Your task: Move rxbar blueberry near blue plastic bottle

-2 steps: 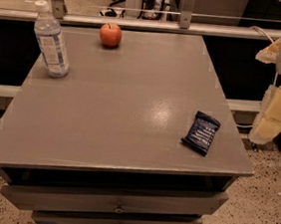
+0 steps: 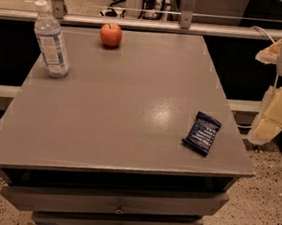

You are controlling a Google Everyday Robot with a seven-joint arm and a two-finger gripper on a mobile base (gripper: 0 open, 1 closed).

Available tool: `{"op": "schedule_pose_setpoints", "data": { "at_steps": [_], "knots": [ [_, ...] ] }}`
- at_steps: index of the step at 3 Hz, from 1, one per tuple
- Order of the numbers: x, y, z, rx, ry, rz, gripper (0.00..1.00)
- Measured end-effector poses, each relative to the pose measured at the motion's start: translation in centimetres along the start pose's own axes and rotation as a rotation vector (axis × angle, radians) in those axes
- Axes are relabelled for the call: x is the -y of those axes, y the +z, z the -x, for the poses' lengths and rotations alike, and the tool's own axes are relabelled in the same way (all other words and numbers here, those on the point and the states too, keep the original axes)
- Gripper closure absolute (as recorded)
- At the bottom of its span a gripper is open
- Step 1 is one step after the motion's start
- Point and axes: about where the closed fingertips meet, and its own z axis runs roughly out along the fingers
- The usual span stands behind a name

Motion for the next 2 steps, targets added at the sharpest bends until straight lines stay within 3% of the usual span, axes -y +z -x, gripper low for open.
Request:
{"op": "schedule_pose_setpoints", "data": {
  "at_steps": [1, 2],
  "knots": [
    [0.2, 3.1, 0.1, 0.081, 0.037, 0.039, 0.00],
    [0.3, 7.8, 0.7, 0.170, 0.091, 0.109, 0.00]
  ]
}}
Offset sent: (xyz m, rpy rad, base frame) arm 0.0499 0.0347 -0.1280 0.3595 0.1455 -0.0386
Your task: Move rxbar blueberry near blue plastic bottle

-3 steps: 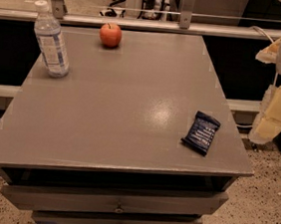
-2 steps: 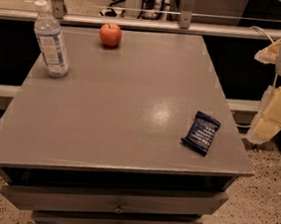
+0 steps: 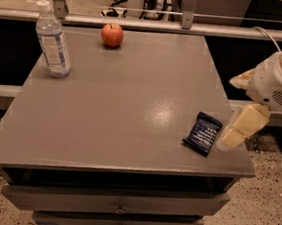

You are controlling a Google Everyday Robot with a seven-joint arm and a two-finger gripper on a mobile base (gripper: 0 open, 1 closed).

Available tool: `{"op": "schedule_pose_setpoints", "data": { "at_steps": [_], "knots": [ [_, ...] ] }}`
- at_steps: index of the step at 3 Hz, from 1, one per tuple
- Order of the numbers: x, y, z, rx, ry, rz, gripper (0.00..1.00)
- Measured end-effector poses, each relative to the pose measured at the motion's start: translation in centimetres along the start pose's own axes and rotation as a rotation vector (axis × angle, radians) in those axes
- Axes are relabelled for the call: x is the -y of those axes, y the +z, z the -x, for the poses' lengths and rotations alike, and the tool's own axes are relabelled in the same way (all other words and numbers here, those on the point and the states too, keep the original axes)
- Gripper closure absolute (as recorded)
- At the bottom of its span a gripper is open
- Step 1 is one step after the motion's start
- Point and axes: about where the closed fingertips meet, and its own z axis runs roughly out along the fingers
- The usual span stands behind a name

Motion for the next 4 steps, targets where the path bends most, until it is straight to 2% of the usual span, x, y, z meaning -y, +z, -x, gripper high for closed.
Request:
{"op": "schedule_pose_setpoints", "data": {
  "at_steps": [1, 2, 3, 4],
  "knots": [
    [0.5, 3.8, -0.8, 0.062, 0.058, 0.055, 0.00],
    [0.4, 6.1, -1.4, 0.106, 0.101, 0.095, 0.00],
    [0.3, 7.2, -1.2, 0.136, 0.122, 0.136, 0.16],
    [-0.3, 7.8, -0.9, 0.153, 0.146, 0.193, 0.40]
  ]
}}
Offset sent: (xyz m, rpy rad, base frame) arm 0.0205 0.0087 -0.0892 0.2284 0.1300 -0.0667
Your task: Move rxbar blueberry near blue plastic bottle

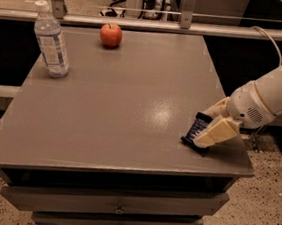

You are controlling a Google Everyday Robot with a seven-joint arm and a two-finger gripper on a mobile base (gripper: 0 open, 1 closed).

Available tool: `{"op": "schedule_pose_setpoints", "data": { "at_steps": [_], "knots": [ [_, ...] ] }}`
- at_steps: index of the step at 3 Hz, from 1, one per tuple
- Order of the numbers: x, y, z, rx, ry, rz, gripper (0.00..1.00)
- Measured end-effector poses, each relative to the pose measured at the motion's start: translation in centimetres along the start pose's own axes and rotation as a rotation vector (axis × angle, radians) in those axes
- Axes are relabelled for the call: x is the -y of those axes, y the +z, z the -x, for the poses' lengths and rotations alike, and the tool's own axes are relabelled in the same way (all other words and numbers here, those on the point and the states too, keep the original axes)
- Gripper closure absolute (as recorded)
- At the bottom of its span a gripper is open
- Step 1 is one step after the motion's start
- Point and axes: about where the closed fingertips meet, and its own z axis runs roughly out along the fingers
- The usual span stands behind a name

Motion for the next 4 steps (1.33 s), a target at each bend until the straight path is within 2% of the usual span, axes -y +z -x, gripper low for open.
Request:
{"op": "schedule_pose_setpoints", "data": {
  "at_steps": [2, 3, 4],
  "knots": [
    [-0.8, -1.3, 1.3, 0.025, 0.007, 0.038, 0.86],
    [-1.0, -2.5, 1.7, 0.029, 0.004, 0.036, 1.00],
    [-0.9, -3.1, 2.4, 0.038, 0.006, 0.039, 1.00]
  ]
}}
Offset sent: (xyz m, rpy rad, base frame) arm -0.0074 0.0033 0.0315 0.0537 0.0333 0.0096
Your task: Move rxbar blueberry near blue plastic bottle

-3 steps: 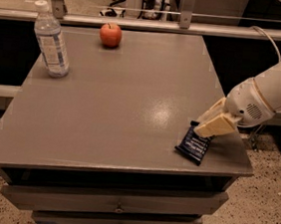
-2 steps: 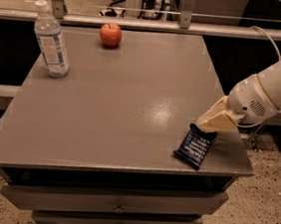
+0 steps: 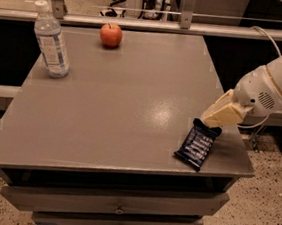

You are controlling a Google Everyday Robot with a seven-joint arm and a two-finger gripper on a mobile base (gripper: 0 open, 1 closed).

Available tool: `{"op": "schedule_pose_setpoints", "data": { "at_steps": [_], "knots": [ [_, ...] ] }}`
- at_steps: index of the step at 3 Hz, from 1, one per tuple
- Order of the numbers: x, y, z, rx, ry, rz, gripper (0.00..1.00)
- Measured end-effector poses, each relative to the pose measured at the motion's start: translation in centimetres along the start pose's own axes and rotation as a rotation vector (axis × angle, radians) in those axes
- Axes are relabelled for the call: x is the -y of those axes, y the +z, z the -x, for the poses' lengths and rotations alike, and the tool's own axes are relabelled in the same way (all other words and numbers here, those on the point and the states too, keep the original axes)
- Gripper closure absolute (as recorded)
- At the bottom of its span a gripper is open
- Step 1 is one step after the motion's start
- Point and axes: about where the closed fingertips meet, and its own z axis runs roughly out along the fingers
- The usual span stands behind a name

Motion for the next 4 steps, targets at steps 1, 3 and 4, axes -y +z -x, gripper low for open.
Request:
{"op": "schedule_pose_setpoints", "data": {
  "at_steps": [1, 3, 4],
  "knots": [
    [0.2, 1.2, 3.1, 0.024, -0.032, 0.021, 1.00],
    [0.1, 6.9, 14.5, 0.082, -0.156, 0.040, 1.00],
    [0.3, 9.8, 20.9, 0.108, -0.219, 0.027, 1.00]
  ]
}}
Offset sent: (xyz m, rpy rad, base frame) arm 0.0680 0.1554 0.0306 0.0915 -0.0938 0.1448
